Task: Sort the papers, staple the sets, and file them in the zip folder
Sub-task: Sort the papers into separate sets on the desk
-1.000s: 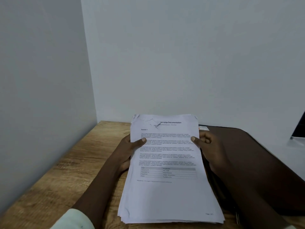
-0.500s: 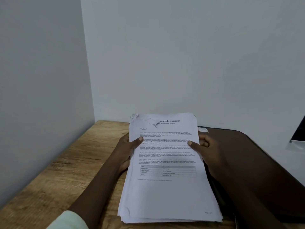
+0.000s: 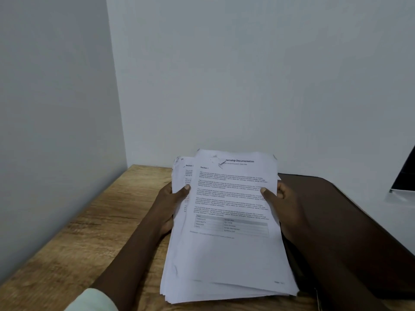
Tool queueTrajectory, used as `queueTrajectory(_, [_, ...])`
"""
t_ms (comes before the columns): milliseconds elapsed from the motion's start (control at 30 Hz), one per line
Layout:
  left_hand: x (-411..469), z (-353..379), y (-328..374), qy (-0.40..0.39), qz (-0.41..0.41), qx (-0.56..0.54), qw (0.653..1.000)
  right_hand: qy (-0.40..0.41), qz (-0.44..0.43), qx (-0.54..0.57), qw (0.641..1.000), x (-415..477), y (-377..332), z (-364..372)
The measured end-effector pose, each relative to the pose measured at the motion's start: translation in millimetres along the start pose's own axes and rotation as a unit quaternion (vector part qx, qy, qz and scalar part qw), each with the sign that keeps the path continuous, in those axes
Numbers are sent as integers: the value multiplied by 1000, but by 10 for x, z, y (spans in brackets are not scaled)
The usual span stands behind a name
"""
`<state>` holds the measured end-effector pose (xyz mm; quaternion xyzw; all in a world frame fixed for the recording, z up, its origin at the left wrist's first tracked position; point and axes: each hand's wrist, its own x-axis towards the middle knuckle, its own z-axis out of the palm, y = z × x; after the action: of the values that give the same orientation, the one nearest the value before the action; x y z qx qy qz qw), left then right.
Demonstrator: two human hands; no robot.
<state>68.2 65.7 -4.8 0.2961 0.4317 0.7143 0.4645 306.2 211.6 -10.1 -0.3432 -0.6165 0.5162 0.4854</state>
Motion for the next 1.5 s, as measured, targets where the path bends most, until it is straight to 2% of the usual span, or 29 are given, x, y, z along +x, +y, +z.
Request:
queueTrajectory(200, [8,-3,-10,22,5,4,1000,-3,10,20,1000,-7,-39,-13])
queueTrajectory(300, [13,-17,-23,53,39,25,998,-6,11,5,1000,-22,-32,-27])
queueTrajectory(433, [83,-51,-93,157,102,162,969,37,-3,-18,999,16,-96,-134])
queueTrajectory(533, [128,-58,-137,194,130,236,943,59,14,41,997,75,-217,-332])
queueTrajectory(700, [124,-28,-114,233,144,299,914,-30,112,125,985,129,-209,-582])
queueTrajectory(933, [111,-96,-62,287,152,306,895,-60,94,141,984,128,-156,-638])
queueTrajectory(1067, [110,-151,-8,267,124,251,922,-64,79,132,986,145,-120,-642])
queueTrajectory(1200, [54,-112,29,143,73,142,977,-59,48,128,989,127,-150,-684])
queueTrajectory(1300, [23,-43,39,107,61,138,983,-83,44,119,988,78,-220,-668])
queueTrajectory(1500, [-1,-28,86,93,65,138,984,-90,45,99,990,99,-202,-652])
